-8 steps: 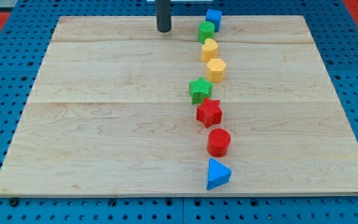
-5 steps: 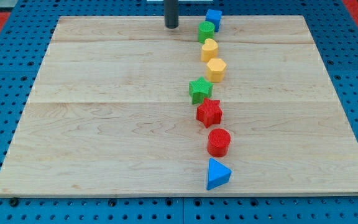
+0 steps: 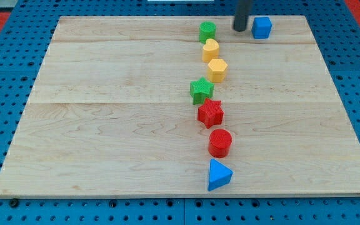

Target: Slide the green circle towards top right

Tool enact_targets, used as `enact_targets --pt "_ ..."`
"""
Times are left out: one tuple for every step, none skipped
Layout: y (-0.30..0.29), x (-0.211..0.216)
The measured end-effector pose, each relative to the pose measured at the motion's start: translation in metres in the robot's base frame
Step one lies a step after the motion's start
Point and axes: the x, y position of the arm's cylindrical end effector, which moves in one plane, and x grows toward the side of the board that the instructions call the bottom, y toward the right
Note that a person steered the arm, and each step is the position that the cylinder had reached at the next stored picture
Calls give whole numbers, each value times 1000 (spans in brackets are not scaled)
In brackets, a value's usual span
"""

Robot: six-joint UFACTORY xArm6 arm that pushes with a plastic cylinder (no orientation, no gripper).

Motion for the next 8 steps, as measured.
enact_targets --pt "-64 0" --pt "-85 -2" --pt "-140 -17" --pt "-169 -3" --pt "-162 42" --pt "-88 20" --pt "-27 10" --pt "-40 13"
